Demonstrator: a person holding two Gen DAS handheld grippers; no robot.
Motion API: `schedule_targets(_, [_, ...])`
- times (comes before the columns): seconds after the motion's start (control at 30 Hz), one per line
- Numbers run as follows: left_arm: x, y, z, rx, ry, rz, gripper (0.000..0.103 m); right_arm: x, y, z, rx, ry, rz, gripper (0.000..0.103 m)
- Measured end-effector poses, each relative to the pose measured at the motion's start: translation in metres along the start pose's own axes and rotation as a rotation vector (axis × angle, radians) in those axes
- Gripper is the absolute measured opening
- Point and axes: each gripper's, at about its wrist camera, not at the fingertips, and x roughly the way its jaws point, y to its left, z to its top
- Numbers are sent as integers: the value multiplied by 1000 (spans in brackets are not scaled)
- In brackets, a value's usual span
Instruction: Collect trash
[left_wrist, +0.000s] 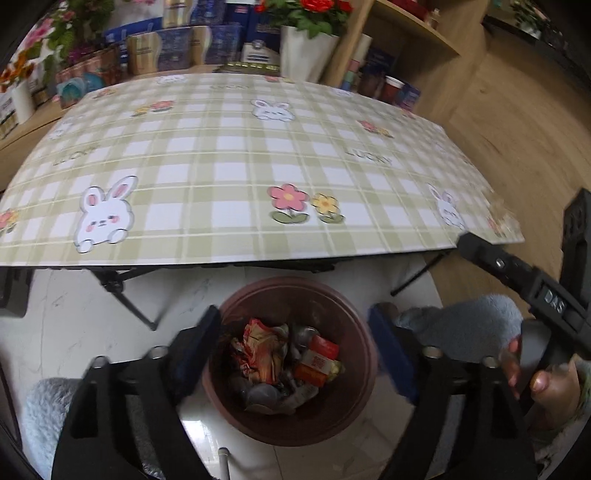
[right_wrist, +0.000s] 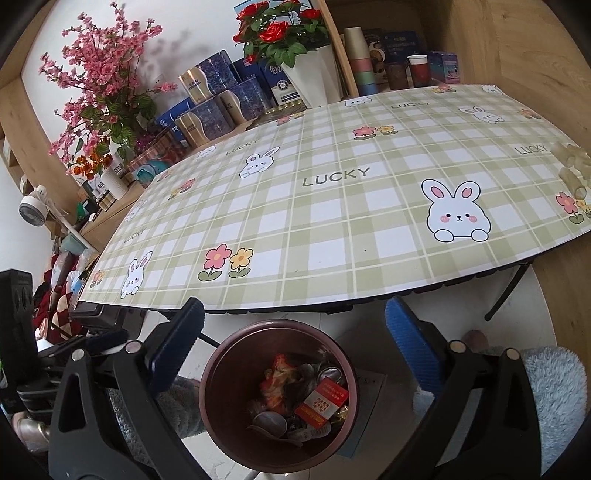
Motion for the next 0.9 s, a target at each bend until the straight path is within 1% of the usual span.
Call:
schedule_targets(0.03, [-3, 1, 1, -2, -9, 4, 85, 0, 0, 1, -2, -2, -4, 97])
schedule_targets(0.07, [-5, 1, 2, -1, -16, 10, 88, -1, 1, 1, -6, -3, -9, 97])
schedule_targets(0.13, [-11, 1, 5, 5, -36, 36, 91, -4, 4, 5, -18, -9, -19, 97])
schedule_targets(0.2, [-19, 1, 8, 22, -67, 63, 92, -7, 7, 10, -36, -21, -28, 97])
schedule_targets(0.23, [-26, 0, 12, 36, -95, 81, 92, -11, 10, 14, -54, -33, -33, 97])
schedule_targets(0.3, [-36, 1, 18, 51, -139, 92, 93, -19, 19, 23, -108, -57, -34, 97])
schedule_targets(0.33, [-46, 0, 23, 63, -176, 102, 94, -25, 25, 29, -142, -73, -35, 97])
schedule_targets(0.47, [-75, -4, 44, 100, -281, 146, 96, -49, 47, 49, -265, -146, -69, 97])
schedule_targets(0.57, [-100, -11, 57, 123, -368, 168, 97, -66, 59, 64, -312, -182, -84, 97])
schedule_targets(0.67, [-121, -20, 68, 147, -427, 187, 97, -81, 65, 75, -336, -214, -89, 97])
schedule_targets(0.77, [-140, -27, 75, 171, -466, 183, 97, -100, 71, 88, -358, -254, -108, 97])
schedule_targets(0.9, [-158, -35, 79, 195, -499, 186, 97, -118, 74, 96, -359, -288, -121, 97])
